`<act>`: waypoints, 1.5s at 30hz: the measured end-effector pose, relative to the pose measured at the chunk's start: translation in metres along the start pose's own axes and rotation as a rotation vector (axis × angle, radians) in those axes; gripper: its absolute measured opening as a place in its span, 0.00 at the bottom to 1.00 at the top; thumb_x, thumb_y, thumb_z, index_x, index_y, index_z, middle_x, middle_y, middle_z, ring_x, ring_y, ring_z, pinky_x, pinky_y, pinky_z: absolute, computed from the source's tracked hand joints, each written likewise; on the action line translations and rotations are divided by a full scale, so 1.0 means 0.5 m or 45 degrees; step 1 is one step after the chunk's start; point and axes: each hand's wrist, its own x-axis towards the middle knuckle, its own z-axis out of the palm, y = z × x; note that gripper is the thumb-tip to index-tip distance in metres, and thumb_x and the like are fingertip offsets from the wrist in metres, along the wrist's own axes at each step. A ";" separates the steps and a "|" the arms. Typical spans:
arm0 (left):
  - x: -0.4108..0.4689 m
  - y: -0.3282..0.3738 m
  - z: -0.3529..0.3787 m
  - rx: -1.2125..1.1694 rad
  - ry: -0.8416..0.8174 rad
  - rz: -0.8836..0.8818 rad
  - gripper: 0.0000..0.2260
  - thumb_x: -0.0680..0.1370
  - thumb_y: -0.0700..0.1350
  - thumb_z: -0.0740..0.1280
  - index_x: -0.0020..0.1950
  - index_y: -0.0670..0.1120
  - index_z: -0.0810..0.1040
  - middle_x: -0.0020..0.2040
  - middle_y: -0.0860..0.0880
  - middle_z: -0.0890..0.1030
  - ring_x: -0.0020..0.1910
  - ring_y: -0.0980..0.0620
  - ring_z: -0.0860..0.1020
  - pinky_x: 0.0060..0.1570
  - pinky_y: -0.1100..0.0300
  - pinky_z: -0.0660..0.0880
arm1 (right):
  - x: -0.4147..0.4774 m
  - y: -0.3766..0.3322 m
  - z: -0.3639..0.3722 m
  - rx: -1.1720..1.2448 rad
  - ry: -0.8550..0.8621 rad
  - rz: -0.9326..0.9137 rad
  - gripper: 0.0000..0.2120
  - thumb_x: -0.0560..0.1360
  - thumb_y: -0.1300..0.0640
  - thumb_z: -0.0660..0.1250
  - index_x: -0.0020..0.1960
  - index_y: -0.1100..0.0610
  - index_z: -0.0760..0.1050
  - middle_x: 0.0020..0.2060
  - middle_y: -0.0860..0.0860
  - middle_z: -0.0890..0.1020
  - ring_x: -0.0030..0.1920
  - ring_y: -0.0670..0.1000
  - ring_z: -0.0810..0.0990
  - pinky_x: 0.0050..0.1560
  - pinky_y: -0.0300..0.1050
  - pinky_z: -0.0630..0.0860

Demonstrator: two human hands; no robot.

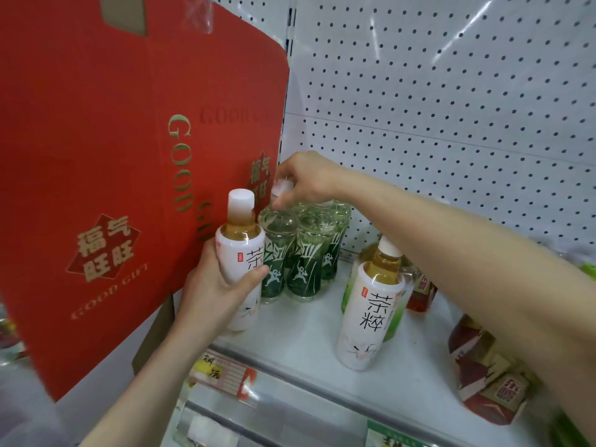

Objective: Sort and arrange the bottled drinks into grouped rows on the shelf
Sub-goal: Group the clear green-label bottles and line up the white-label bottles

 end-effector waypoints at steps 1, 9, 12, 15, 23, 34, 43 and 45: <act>-0.001 -0.002 0.003 -0.007 -0.013 -0.004 0.29 0.69 0.56 0.76 0.66 0.57 0.69 0.53 0.61 0.79 0.52 0.59 0.78 0.48 0.55 0.75 | 0.004 -0.001 0.002 -0.011 0.007 0.004 0.30 0.71 0.46 0.76 0.68 0.59 0.74 0.63 0.53 0.80 0.60 0.54 0.78 0.53 0.39 0.70; -0.009 -0.025 0.030 -0.038 -0.099 -0.083 0.28 0.69 0.53 0.77 0.64 0.58 0.67 0.51 0.62 0.77 0.50 0.63 0.76 0.47 0.55 0.74 | 0.025 -0.004 0.017 -0.118 0.029 0.065 0.31 0.73 0.47 0.74 0.71 0.59 0.72 0.64 0.55 0.79 0.62 0.55 0.78 0.61 0.45 0.74; -0.013 -0.027 0.035 -0.050 -0.128 -0.084 0.29 0.69 0.52 0.77 0.64 0.60 0.66 0.52 0.63 0.77 0.51 0.64 0.76 0.47 0.56 0.74 | 0.039 0.004 0.019 -0.160 0.003 0.105 0.31 0.75 0.48 0.72 0.73 0.58 0.69 0.67 0.54 0.77 0.63 0.54 0.77 0.63 0.45 0.74; -0.013 -0.026 0.034 -0.060 -0.129 -0.079 0.29 0.69 0.52 0.77 0.64 0.60 0.66 0.52 0.63 0.78 0.51 0.64 0.76 0.47 0.56 0.74 | 0.031 0.015 0.013 -0.069 -0.072 0.066 0.36 0.76 0.50 0.72 0.78 0.55 0.61 0.73 0.53 0.70 0.69 0.55 0.73 0.67 0.46 0.68; -0.013 -0.008 0.039 -0.089 -0.152 -0.018 0.29 0.70 0.50 0.77 0.66 0.59 0.67 0.55 0.65 0.76 0.52 0.66 0.75 0.47 0.62 0.74 | -0.037 0.087 -0.018 0.127 -0.113 0.233 0.15 0.75 0.55 0.73 0.61 0.55 0.78 0.59 0.51 0.79 0.50 0.53 0.82 0.45 0.41 0.80; -0.026 -0.003 0.057 -0.108 -0.222 -0.040 0.29 0.70 0.50 0.77 0.66 0.56 0.68 0.55 0.60 0.79 0.53 0.61 0.77 0.47 0.60 0.75 | -0.069 0.113 -0.025 0.368 -0.142 0.194 0.16 0.76 0.60 0.72 0.62 0.54 0.75 0.49 0.45 0.76 0.40 0.46 0.80 0.38 0.35 0.76; -0.026 -0.008 0.044 -0.119 -0.215 -0.075 0.28 0.70 0.50 0.77 0.65 0.58 0.68 0.55 0.57 0.80 0.54 0.56 0.79 0.53 0.52 0.76 | -0.073 0.095 -0.029 0.169 -0.137 0.242 0.23 0.74 0.55 0.74 0.67 0.53 0.73 0.57 0.51 0.77 0.49 0.53 0.83 0.48 0.42 0.77; -0.024 -0.012 0.041 -0.116 -0.210 -0.072 0.28 0.69 0.51 0.77 0.65 0.56 0.69 0.53 0.60 0.79 0.52 0.59 0.78 0.50 0.54 0.75 | -0.071 0.091 -0.039 0.102 -0.190 0.246 0.22 0.74 0.52 0.74 0.66 0.51 0.73 0.57 0.49 0.76 0.52 0.53 0.82 0.53 0.43 0.77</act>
